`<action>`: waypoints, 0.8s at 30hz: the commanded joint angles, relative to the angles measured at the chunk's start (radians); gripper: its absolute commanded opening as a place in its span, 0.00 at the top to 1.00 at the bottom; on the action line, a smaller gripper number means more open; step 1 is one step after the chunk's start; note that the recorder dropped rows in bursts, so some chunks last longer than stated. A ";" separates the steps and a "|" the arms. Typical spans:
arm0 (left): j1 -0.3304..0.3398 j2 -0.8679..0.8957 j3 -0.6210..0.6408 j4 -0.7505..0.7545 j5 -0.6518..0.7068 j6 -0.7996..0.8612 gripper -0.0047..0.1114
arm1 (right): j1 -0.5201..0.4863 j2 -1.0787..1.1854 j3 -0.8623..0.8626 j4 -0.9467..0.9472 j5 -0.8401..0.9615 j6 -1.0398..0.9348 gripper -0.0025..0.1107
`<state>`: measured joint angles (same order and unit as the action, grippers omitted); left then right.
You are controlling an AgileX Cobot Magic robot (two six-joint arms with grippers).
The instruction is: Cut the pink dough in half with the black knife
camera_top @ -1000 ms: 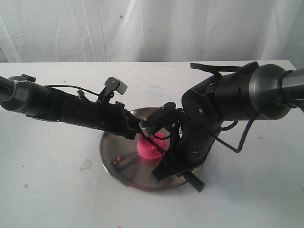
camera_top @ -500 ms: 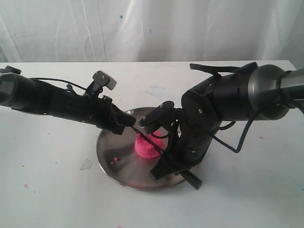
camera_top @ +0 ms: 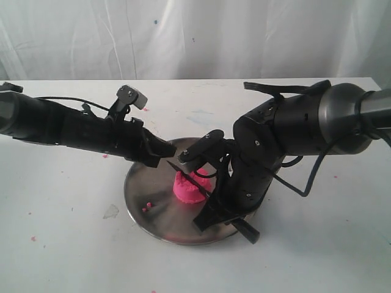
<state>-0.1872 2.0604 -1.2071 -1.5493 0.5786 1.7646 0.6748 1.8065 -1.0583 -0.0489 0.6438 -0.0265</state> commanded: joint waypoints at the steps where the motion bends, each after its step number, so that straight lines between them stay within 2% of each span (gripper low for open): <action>1: -0.001 0.034 0.007 -0.016 0.026 0.005 0.96 | -0.006 -0.001 0.002 -0.007 -0.012 0.004 0.98; 7: -0.004 0.091 0.007 -0.014 0.043 0.005 0.96 | -0.006 -0.001 0.000 -0.007 -0.013 0.004 0.98; 24: -0.004 0.093 0.007 -0.014 0.051 0.003 0.96 | -0.006 -0.033 -0.022 -0.003 0.013 0.004 0.98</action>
<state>-0.1872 2.1413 -1.2092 -1.6024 0.6210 1.7653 0.6748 1.7813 -1.0737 -0.0489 0.6736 -0.0265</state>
